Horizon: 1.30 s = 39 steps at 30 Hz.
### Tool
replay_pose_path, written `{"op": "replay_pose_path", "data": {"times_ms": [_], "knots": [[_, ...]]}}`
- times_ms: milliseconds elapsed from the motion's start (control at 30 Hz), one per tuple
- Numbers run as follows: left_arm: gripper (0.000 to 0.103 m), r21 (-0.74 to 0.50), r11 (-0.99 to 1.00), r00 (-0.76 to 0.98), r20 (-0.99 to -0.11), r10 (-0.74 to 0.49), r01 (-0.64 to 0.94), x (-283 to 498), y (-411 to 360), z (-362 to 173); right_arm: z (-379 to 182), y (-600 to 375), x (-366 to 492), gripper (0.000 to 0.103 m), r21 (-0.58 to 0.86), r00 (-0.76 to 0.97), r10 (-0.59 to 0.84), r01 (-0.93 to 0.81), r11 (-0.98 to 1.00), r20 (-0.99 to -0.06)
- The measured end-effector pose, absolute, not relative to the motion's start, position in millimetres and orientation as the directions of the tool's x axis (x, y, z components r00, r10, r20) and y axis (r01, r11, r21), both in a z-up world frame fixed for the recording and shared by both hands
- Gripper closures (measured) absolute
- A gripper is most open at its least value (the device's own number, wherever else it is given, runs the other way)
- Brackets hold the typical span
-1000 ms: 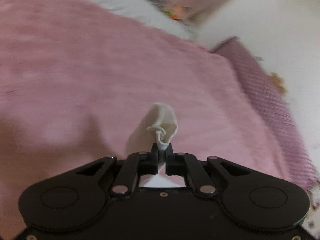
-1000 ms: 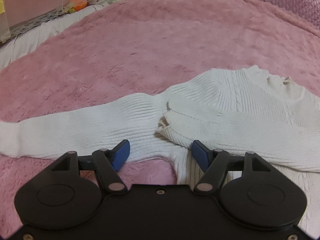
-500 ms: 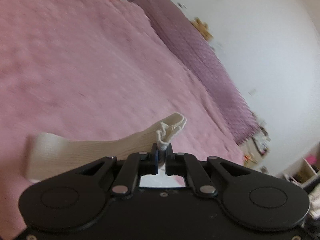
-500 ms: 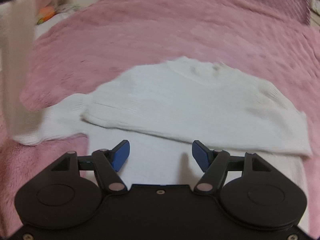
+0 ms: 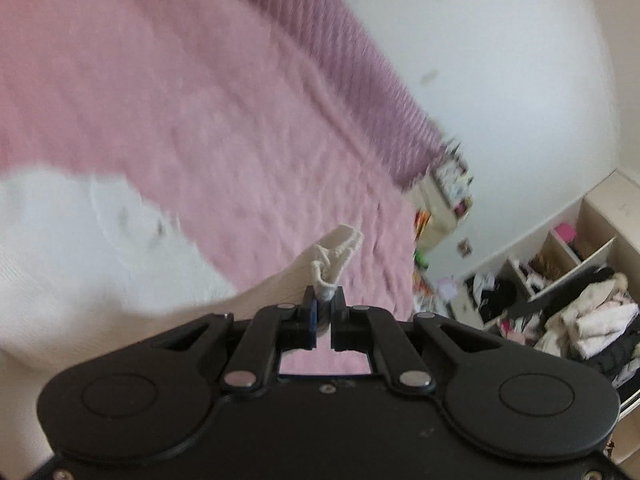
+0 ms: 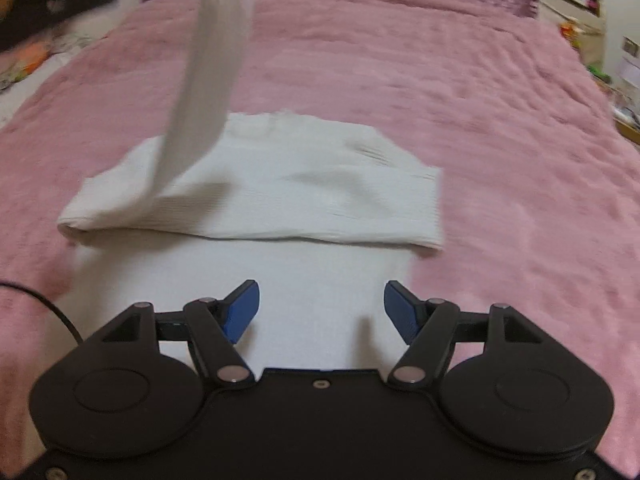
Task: Fold small clothes
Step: 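Carry the held cuff with the left gripper across the sweater body, then lower the sleeve onto the body and open the left gripper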
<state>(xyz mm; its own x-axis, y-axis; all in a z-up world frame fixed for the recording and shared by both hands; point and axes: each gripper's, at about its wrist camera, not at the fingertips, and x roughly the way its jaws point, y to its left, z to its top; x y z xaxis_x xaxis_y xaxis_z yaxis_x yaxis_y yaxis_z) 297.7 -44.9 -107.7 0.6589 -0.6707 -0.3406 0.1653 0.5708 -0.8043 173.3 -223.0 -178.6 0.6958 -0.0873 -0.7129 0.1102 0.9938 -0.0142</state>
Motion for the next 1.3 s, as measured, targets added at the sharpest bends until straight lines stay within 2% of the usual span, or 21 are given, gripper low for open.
{"op": "replay_pose_path", "data": {"times_ms": [300, 433, 500, 567, 633, 700, 733, 967, 1167, 1300], "knots": [[0.1, -0.765, 0.638, 0.522, -0.508, -0.685, 0.091, 329.1, -125.2, -209.5, -185.5, -271.5, 171.5, 0.033, -0.059, 0.679, -0.185, 0.204, 0.977, -0.711], [0.099, -0.741, 0.663, 0.471, -0.55, -0.69, 0.106, 335.0, -140.5, -238.4, -180.4, -277.1, 174.2, 0.033, -0.094, 0.683, -0.237, 0.24, 0.966, -0.691], [0.096, -0.727, 0.676, 0.447, -0.567, -0.692, 0.122, 340.3, -148.2, -245.7, -178.2, -278.3, 174.9, 0.033, -0.114, 0.684, -0.258, 0.249, 0.962, -0.682], [0.087, -0.716, 0.683, 0.433, -0.576, -0.694, 0.142, 342.4, -154.5, -247.1, -175.8, -278.6, 175.6, 0.033, -0.13, 0.683, -0.274, 0.256, 0.958, -0.677], [0.084, -0.706, 0.691, 0.432, -0.581, -0.689, 0.152, 341.7, -157.1, -245.2, -173.2, -279.2, 175.7, 0.033, -0.133, 0.683, -0.28, 0.26, 0.956, -0.674], [0.072, -0.706, 0.691, 0.435, -0.58, -0.689, 0.155, 339.5, -155.1, -239.0, -170.7, -278.8, 175.5, 0.033, -0.142, 0.681, -0.293, 0.27, 0.952, -0.671], [0.064, -0.711, 0.686, 0.437, -0.573, -0.693, 0.156, 337.1, -151.2, -233.0, -168.2, -277.9, 175.0, 0.033, -0.144, 0.682, -0.296, 0.272, 0.952, -0.669], [0.063, -0.726, 0.665, 0.497, -0.518, -0.696, 0.175, 319.7, -99.8, -195.0, -155.5, -272.3, 176.3, 0.033, -0.118, 0.718, -0.281, 0.27, 0.956, -0.636], [0.062, -0.594, 0.802, 0.65, -0.582, -0.489, 0.071, 296.4, -14.0, -187.2, -161.1, -261.7, 207.7, 0.033, 0.013, 0.811, -0.104, 0.135, 0.991, -0.576], [0.062, -0.547, 0.836, 0.662, -0.64, -0.39, -0.036, 296.0, 28.4, -209.8, -186.1, -258.1, 240.6, 0.033, 0.039, 0.785, -0.07, 0.119, 0.992, -0.616]]}}
